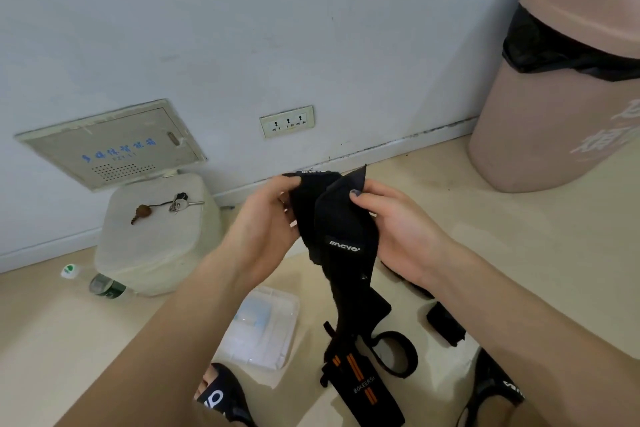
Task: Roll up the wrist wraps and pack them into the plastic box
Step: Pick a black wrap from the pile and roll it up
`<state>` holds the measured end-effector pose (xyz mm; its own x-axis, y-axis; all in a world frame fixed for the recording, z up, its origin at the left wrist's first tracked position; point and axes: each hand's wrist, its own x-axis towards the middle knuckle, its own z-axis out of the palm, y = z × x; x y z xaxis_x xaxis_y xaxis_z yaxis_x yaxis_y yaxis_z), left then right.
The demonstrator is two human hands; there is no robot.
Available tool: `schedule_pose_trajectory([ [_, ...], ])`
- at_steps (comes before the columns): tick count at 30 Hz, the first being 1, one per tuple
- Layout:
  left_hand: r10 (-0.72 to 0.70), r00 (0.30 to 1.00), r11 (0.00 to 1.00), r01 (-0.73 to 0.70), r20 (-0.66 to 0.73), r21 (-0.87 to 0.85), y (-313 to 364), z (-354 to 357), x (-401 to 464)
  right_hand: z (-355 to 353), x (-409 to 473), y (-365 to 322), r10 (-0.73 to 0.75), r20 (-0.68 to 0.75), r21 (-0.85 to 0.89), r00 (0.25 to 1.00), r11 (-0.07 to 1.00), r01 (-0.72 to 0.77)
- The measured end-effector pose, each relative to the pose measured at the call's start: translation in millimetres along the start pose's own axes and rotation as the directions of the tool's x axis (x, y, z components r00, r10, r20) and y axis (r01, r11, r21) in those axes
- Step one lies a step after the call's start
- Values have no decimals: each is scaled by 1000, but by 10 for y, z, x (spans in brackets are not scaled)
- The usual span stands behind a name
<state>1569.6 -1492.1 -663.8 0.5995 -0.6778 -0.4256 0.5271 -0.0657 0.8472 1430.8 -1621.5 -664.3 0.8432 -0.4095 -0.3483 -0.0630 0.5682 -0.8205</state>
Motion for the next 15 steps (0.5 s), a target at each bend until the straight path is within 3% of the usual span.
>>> schedule_pose_trajectory([
  [3,105,994,941,-99,-2,324,-97,110,-58,-32,14,-50,-18,-53,-2,998,1000,18],
  [10,241,959,918,-175,-148,356,-33,106,-63,-98,-17,-144,-70,-207,-55,976,997,60],
  [15,282,950,902,-215,-132,374,-75,36,-33,-57,-62,-115,-89,-167,-115,982,991,70],
])
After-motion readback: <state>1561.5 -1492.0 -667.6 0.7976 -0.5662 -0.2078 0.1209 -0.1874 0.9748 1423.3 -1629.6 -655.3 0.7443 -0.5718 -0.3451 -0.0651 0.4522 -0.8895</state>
